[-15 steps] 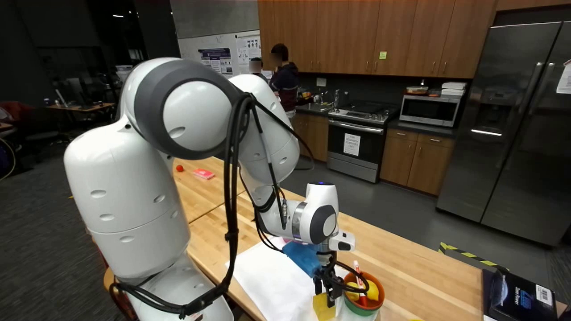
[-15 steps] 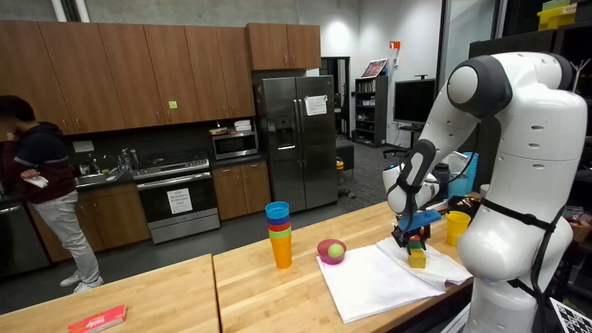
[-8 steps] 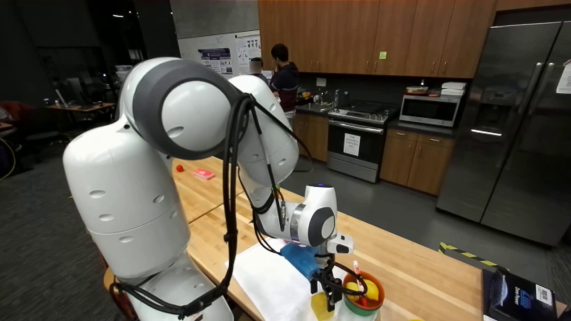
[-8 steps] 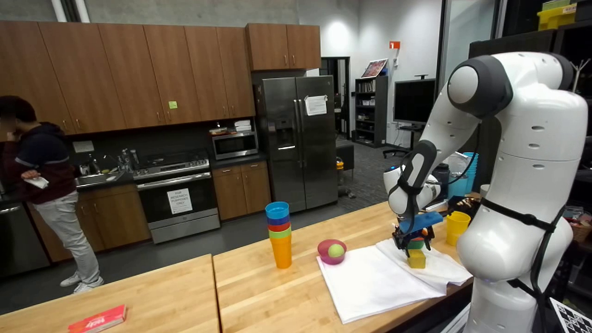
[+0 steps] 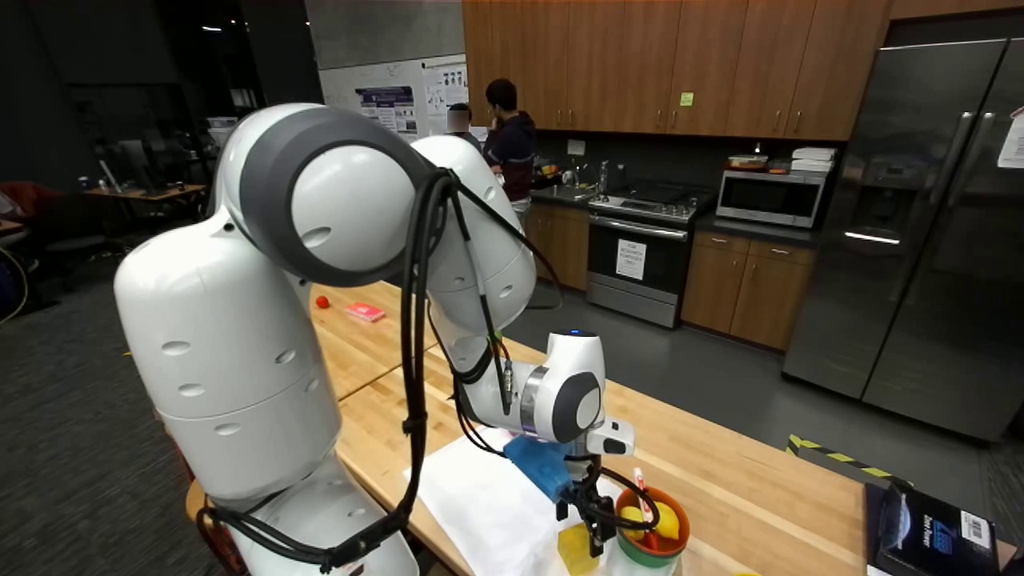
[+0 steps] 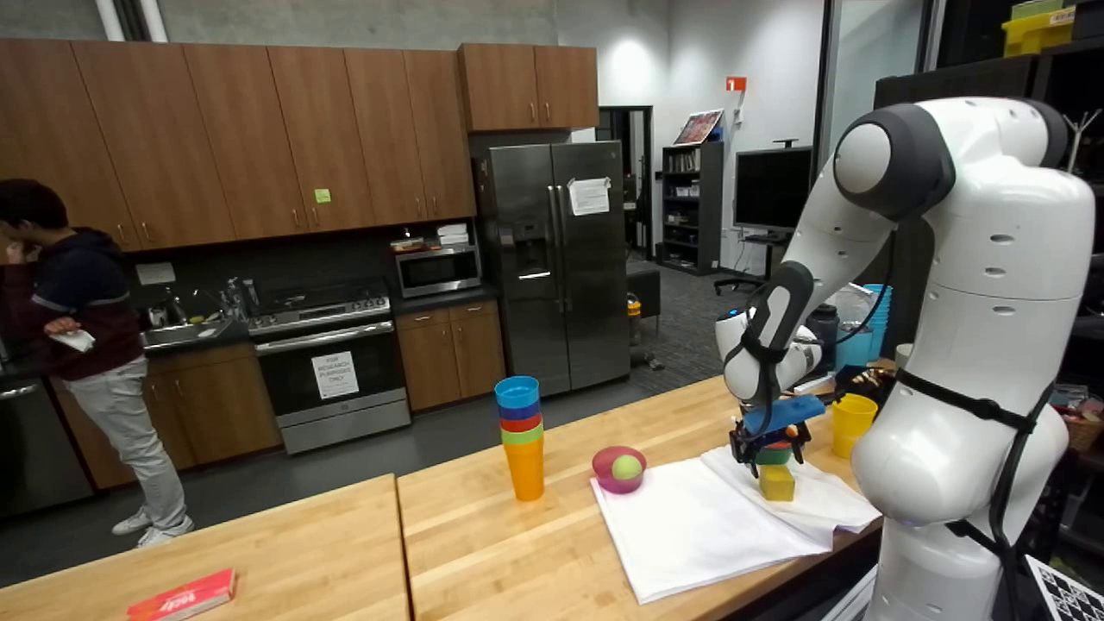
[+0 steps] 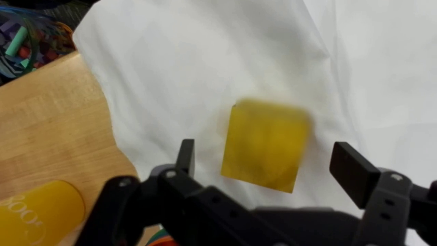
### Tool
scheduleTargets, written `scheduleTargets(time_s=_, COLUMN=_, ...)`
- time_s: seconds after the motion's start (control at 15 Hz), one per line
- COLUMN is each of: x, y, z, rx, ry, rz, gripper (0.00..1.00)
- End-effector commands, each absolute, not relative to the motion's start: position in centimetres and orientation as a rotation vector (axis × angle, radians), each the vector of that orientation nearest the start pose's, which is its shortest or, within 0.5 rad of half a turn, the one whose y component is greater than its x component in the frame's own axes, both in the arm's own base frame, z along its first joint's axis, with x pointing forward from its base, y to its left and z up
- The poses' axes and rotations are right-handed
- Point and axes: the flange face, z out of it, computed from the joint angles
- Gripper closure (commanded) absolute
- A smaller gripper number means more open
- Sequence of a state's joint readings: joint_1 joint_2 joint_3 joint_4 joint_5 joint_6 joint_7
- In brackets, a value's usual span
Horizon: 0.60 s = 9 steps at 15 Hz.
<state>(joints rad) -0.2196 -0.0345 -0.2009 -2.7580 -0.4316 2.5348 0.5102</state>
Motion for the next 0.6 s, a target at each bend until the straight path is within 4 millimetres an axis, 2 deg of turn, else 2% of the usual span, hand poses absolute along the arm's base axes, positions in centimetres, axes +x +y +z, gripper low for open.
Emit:
scheduleTargets(time_s=0.0, x=33.8, y=-14.7, z=21.3, rx=-3.197, ry=0.951, rz=0.274, gripper=0.00)
scheduleTargets(time_s=0.4, x=33.5, y=-15.0, z=20.9, rx=-3.146, ry=1.012, rz=0.114, gripper=0.00)
scheduleTargets(time_s=0.53, x=34.2, y=-15.3, z=20.2, rx=-3.129, ry=1.018, rz=0.104, gripper=0.00)
